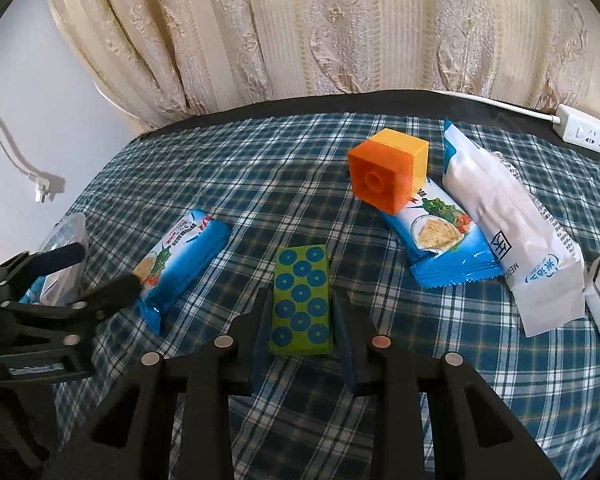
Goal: Organize objects
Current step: 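Grasp the blue cracker packet with the left gripper while right holds green block, then carry the blue cracker packet with the left gripper into the bowl and release, then carry the green dotted block with the right gripper into the bowl and release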
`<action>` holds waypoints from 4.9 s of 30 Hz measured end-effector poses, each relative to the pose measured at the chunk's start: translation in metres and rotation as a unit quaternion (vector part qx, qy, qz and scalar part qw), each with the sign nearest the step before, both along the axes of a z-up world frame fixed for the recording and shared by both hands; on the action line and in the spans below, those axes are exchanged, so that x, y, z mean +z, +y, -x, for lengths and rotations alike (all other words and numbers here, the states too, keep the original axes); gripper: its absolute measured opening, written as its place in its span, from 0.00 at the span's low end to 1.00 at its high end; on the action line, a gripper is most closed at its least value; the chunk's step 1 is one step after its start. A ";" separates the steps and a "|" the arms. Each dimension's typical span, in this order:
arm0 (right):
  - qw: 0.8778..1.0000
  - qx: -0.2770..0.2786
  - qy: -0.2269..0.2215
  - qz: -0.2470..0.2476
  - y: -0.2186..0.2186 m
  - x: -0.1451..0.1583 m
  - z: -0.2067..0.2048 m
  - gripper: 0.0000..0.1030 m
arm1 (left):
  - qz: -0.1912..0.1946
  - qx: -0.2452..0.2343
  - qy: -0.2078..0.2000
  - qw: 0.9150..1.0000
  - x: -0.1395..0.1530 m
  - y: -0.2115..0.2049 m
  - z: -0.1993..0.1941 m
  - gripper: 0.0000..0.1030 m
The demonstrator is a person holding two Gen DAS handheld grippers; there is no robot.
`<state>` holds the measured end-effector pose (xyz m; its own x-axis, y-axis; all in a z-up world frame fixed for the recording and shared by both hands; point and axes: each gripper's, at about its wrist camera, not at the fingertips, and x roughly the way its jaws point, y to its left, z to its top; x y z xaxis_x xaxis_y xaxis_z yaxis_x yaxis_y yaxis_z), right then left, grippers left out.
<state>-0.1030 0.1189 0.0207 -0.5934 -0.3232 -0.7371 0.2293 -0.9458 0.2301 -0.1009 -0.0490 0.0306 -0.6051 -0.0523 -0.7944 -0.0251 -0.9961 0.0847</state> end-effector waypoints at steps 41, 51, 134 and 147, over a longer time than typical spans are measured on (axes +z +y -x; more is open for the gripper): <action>1.000 0.001 -0.002 0.007 0.003 0.001 0.001 0.31 | -0.044 -0.035 -0.001 0.998 -0.016 0.012 0.016 0.42; 1.000 0.001 -0.002 0.007 0.003 0.001 0.000 0.31 | -0.024 -0.010 0.033 0.999 0.001 0.002 0.001 0.42; 0.999 0.017 0.012 0.025 -0.003 0.006 -0.005 0.30 | -0.046 0.320 0.171 0.931 0.051 -0.216 -0.076 0.98; 0.999 0.025 0.014 -0.019 -0.017 0.005 -0.009 0.30 | -0.064 0.322 0.164 0.930 0.051 -0.219 -0.078 0.98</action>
